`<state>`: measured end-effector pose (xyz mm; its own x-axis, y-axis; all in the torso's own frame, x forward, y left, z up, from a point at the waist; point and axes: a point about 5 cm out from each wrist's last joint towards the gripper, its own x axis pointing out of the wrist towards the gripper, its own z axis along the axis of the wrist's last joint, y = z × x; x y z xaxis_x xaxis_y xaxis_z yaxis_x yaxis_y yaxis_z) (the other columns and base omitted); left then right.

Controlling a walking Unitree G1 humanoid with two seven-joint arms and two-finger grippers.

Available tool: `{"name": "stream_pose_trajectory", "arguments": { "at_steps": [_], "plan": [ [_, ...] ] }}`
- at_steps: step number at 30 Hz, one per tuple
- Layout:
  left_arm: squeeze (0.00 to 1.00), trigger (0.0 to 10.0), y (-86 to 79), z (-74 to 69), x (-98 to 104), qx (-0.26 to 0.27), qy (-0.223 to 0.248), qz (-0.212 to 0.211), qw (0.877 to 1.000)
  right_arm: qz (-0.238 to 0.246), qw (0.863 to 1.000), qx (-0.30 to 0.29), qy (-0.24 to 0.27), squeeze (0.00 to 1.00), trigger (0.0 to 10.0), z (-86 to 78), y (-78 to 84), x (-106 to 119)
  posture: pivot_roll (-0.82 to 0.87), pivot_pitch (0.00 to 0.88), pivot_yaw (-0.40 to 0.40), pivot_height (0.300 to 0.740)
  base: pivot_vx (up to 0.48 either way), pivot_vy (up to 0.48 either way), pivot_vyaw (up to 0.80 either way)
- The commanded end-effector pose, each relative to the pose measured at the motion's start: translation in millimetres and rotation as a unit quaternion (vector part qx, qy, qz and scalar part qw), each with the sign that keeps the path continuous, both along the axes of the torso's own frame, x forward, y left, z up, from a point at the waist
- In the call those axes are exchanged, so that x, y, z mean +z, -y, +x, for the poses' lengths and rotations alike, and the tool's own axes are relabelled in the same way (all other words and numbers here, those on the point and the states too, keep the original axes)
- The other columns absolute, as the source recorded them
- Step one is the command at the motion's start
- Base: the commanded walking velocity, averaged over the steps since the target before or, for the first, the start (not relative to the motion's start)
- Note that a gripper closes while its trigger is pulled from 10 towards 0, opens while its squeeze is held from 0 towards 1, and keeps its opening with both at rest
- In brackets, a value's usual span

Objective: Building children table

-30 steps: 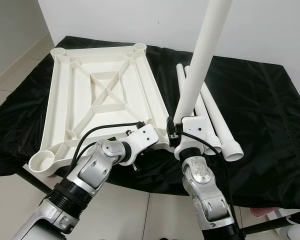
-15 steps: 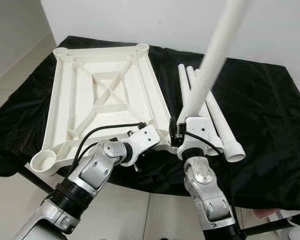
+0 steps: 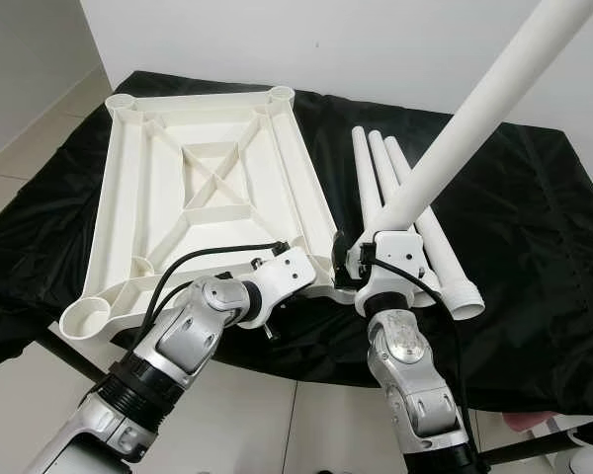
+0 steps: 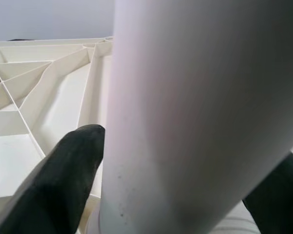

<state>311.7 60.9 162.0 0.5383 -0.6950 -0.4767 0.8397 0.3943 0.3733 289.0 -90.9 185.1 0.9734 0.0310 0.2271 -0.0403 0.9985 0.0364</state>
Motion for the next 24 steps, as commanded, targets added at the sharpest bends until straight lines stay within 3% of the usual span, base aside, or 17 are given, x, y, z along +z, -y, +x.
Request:
{"name": "stream_pose_trajectory", "arguments": {
  "at_steps": [1,2,9,10,12,13,19,21,22,24],
  "plan": [
    [0.00,10.0,8.0,-6.0,-1.4,-0.033,-0.008,0.003,0.999,0.026,1.000,0.018,0.003,0.00,2.2,-2.3,-7.4,1.9,-0.09,0.141,-0.015,0.740,0.000,0.000,0.00],
    [0.00,10.0,8.0,-6.2,-1.3,-0.033,-0.008,0.003,0.999,0.027,0.999,0.020,0.005,0.00,0.0,-2.5,-7.2,2.4,-0.09,0.141,-0.015,0.740,0.000,0.000,0.00],
    [0.00,10.0,8.8,-5.9,-1.2,-0.033,-0.007,0.002,0.999,0.021,1.000,0.012,0.007,0.00,0.0,-0.8,-5.9,2.8,-0.09,0.132,-0.017,0.740,0.000,0.000,0.00],
    [0.00,10.0,9.1,-6.1,-1.4,-0.033,-0.007,0.002,0.999,0.021,1.000,0.010,0.006,0.00,2.9,-0.3,-5.5,2.3,-0.09,0.130,-0.016,0.740,0.000,0.000,0.00],
    [0.00,10.0,9.3,-6.3,-1.6,-0.034,-0.007,0.002,0.999,0.021,1.000,0.010,0.005,0.00,2.6,0.0,-5.3,2.0,-0.09,0.129,-0.016,0.740,0.000,0.000,0.00],
    [0.00,10.0,9.4,-6.4,-1.7,-0.034,-0.007,0.002,0.999,0.021,1.000,0.011,0.005,0.00,0.0,0.3,-4.9,1.8,-0.09,0.130,-0.015,0.740,0.000,0.000,0.00],
    [0.00,10.0,10.0,-7.1,-1.8,-0.036,-0.008,0.002,0.999,0.020,1.000,0.014,0.006,0.00,0.0,1.3,-4.0,1.6,-0.09,0.131,-0.014,0.740,0.000,0.000,0.00],
    [0.00,10.0,10.1,-7.1,-1.8,-0.036,-0.008,0.002,0.999,0.020,1.000,0.014,0.005,0.00,0.5,1.7,-3.7,1.4,-0.09,0.132,-0.014,0.740,0.000,0.000,0.00],
    [0.00,10.0,10.0,-6.8,-1.5,-0.036,-0.008,0.002,0.999,0.012,1.000,0.015,0.003,0.00,10.0,3.5,-2.8,1.1,-0.09,0.133,-0.013,0.740,0.000,0.000,0.00],
    [0.00,10.0,10.0,-6.7,-1.3,-0.036,-0.008,0.002,0.999,0.010,1.000,0.016,0.002,0.00,10.0,4.1,-2.6,1.1,-0.09,0.133,-0.013,0.740,0.000,0.000,0.00]
  ]
}}
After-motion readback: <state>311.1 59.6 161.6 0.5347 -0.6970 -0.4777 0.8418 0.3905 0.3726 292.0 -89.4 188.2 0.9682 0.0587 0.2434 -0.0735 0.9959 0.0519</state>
